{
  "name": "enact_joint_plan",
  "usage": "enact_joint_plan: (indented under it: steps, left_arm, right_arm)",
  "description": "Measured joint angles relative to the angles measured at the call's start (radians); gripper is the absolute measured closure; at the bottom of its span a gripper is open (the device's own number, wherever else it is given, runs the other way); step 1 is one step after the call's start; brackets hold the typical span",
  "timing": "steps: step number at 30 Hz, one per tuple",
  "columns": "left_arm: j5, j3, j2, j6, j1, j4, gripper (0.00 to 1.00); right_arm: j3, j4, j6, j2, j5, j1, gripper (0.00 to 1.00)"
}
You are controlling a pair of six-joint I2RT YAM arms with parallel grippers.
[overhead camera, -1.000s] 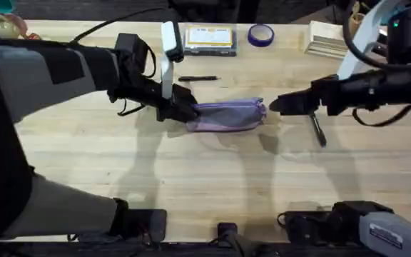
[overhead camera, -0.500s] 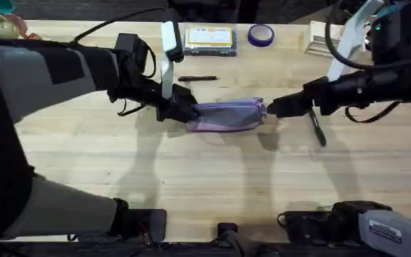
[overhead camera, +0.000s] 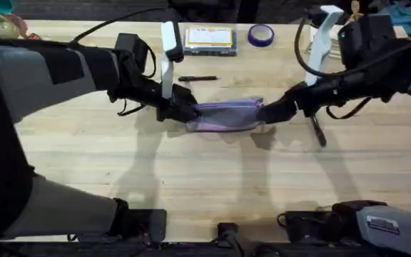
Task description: Unzip the bag, pick up the pens from the table one at a time and place them inside, then zip the bag closed.
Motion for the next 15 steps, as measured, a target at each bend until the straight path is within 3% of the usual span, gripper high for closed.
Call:
enact_joint_plan:
  steps: [4, 7, 15]
  left_arm:
    - [0.000, 0.000, 0.000, 0.000, 0.000, 0.000, 0.958]
    - [0.000, 0.000, 0.000, 0.000, 0.000, 0.000, 0.958]
    - [0.000, 0.000, 0.000, 0.000, 0.000, 0.000, 0.958]
  right_arm:
    - [0.000, 0.022, -0.007, 0.035, 0.000, 0.008, 0.009]
    - [0.000, 0.032, -0.009, 0.060, 0.000, 0.021, 0.113]
    - [0.000, 0.044, -0.017, 0.087, 0.012, 0.036, 0.666]
